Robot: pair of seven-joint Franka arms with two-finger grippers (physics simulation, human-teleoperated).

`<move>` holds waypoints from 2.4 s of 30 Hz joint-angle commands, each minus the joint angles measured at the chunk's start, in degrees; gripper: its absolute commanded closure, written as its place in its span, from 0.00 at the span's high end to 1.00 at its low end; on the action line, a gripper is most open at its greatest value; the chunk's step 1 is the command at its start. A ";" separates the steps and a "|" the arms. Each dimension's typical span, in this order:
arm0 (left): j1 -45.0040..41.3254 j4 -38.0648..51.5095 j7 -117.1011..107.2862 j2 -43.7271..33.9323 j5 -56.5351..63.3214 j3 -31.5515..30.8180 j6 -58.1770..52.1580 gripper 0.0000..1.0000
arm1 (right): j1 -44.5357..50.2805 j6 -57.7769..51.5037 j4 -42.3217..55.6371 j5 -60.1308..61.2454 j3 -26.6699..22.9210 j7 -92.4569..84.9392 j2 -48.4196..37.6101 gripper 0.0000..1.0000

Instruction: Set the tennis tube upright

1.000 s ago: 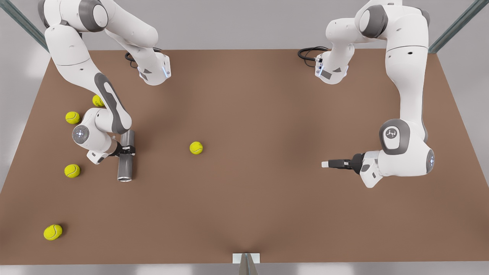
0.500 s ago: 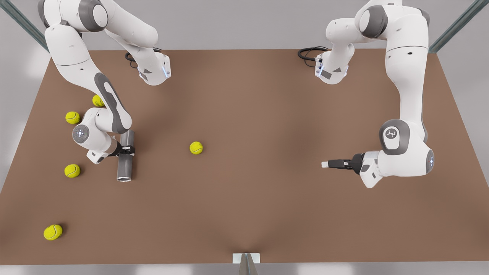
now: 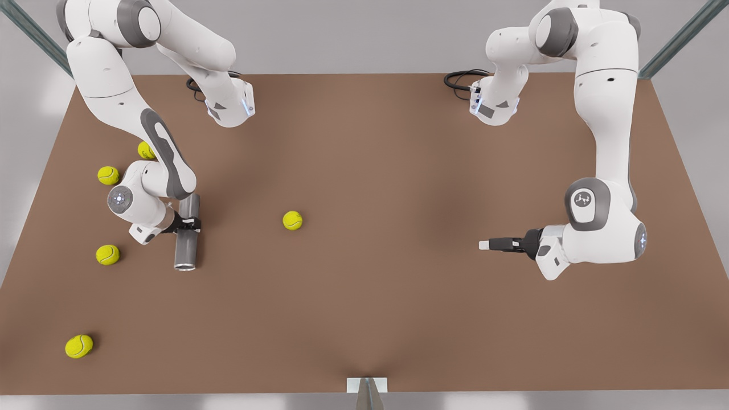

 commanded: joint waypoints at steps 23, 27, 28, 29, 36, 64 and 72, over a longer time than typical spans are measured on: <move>0.00 0.00 0.09 0.08 0.02 0.00 0.88 1.00 | 0.45 -3.65 0.00 -0.31 1.38 -0.96 -7.29 0.75; 0.00 0.00 0.09 0.08 0.02 0.00 0.97 1.00 | 1.15 -4.00 2.37 -0.31 3.93 -0.78 -7.29 0.75; 0.00 0.00 0.09 0.08 0.02 0.00 0.97 1.00 | 1.68 -4.09 2.98 -0.31 4.55 -0.78 -7.20 0.75; 0.00 0.00 0.09 0.08 0.02 0.00 0.97 1.00 | 2.12 -4.79 4.21 -0.31 4.81 -0.70 -6.94 0.75; 0.00 0.00 0.09 0.44 0.02 0.00 1.05 1.00 | 14.60 -4.62 6.24 0.48 5.51 0.18 -6.85 0.75; 0.18 0.00 0.26 1.31 0.11 0.00 1.23 1.00 | 53.01 -11.30 47.19 -18.33 2.97 -17.57 21.80 0.75; 0.18 0.00 0.35 1.31 0.19 0.00 1.14 1.00 | 58.81 -11.56 57.83 -17.98 2.79 -14.85 30.59 1.00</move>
